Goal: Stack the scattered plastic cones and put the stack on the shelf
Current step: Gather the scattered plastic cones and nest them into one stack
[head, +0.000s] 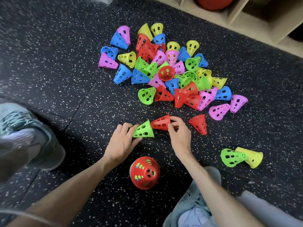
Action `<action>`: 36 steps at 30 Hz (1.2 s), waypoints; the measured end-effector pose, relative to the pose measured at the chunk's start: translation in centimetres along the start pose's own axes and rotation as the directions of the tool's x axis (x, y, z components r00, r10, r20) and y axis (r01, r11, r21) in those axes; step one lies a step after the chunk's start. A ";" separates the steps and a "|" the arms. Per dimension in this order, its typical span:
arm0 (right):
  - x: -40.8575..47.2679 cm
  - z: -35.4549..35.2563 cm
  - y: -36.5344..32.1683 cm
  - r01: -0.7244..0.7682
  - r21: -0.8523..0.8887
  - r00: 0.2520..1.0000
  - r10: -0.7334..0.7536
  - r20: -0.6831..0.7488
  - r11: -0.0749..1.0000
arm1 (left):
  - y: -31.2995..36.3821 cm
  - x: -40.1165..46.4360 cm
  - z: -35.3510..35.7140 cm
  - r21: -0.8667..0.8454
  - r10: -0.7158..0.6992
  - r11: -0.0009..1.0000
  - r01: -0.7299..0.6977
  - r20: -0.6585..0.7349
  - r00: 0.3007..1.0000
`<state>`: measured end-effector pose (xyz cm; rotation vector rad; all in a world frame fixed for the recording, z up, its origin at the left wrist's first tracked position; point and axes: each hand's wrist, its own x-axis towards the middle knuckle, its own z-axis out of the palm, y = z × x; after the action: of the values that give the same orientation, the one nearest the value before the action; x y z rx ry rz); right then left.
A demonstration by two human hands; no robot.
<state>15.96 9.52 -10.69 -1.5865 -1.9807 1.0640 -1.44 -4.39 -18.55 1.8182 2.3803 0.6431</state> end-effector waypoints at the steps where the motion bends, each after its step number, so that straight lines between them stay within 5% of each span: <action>1: -0.1 0.1 -0.1 -0.018 0.019 1.000 0.018 -0.009 1.000 | 0.0 0.0 0.0 -0.001 -0.003 1.000 0.003 0.001 1.000; 15: -1.8 2.1 -3.3 0.056 0.235 0.982 -0.095 0.161 0.970 | 0.3 0.0 -0.5 -0.133 -0.075 0.989 0.067 -0.056 0.996; 24: -1.6 2.8 -3.7 0.005 0.220 0.952 -0.072 0.297 0.976 | 0.1 -0.1 -0.5 -0.192 -0.093 0.978 0.081 -0.058 0.994; 36: -0.3 2.9 -1.9 -0.075 0.317 0.997 0.078 0.004 0.946 | -2.1 7.7 -4.5 -0.311 -0.306 0.906 0.287 -0.013 0.952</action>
<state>12.79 8.22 -11.05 -1.4976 -1.6520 1.3275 -7.01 1.16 -13.83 1.2966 2.3617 0.9742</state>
